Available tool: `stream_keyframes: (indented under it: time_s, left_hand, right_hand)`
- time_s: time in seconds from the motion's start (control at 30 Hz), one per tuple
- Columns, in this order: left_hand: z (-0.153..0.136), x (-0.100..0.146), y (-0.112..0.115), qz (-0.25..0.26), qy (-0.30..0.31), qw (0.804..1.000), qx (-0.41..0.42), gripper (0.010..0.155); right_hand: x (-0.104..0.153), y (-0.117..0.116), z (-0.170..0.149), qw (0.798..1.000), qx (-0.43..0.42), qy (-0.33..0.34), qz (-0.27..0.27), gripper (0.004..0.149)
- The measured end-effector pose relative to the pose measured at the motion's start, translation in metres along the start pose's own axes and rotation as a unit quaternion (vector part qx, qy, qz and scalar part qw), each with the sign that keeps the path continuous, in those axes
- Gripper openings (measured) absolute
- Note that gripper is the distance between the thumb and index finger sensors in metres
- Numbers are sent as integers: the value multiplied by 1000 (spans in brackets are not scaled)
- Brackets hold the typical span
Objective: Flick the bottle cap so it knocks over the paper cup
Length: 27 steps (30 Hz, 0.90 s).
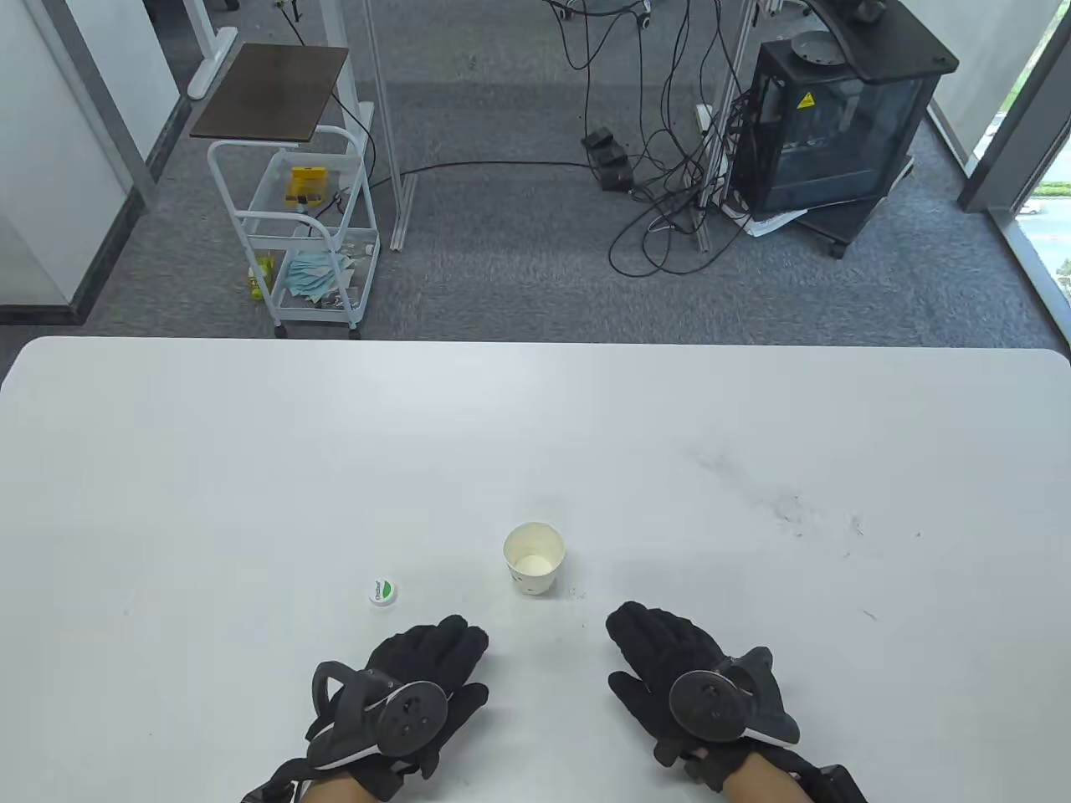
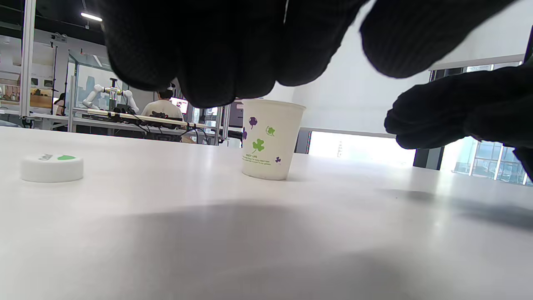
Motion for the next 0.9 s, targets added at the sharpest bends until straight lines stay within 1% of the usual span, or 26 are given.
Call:
stream_keyframes:
  time_s: [0.13, 0.37, 0.47, 0.57, 0.7, 0.77, 0.83, 0.9]
  left_hand:
    - [-2, -2, 3, -8, -3, 1000, 2, 64]
    - [-3, -3, 7, -14, -17, 1000, -9, 66]
    - [-8, -4, 9, -13, -41, 999, -28, 68]
    - [-34, -2, 3, 2, -107, 994, -33, 74]
    - [-69, 1, -5, -11, -186, 982, -33, 83]
    - [-85, -1, -1, -34, -218, 975, -39, 85]
    - [-96, -5, 6, -72, -241, 967, -44, 85]
    - [-107, -9, 13, -100, -262, 959, -34, 85]
  right_hand:
    - [0, -5, -2, 1000, 2, -3, 15, 66]
    - [2, -3, -8, 1000, -9, -15, 10, 66]
    - [5, -2, -13, 999, -14, -26, 12, 66]
    - [4, 2, -17, 999, -26, -28, 2, 66]
    - [3, 5, -18, 999, -35, -26, -2, 66]
    - [2, 7, -17, 999, -44, -22, -10, 65]
    - [1, 9, -17, 998, -51, -18, -14, 66]
    - [0, 11, -15, 998, -56, -13, -19, 65]
Point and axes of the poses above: the tracker on the back of each hand, its own z axis roughly to the thumb side, its own x axis roughly from the fingertips to the wrist, y = z × x, the point moved 3 cm from there along -x, roughly from the wrist to the fingertips, and after that the axes turned 7 degrees about y, right-handed, at the moved point
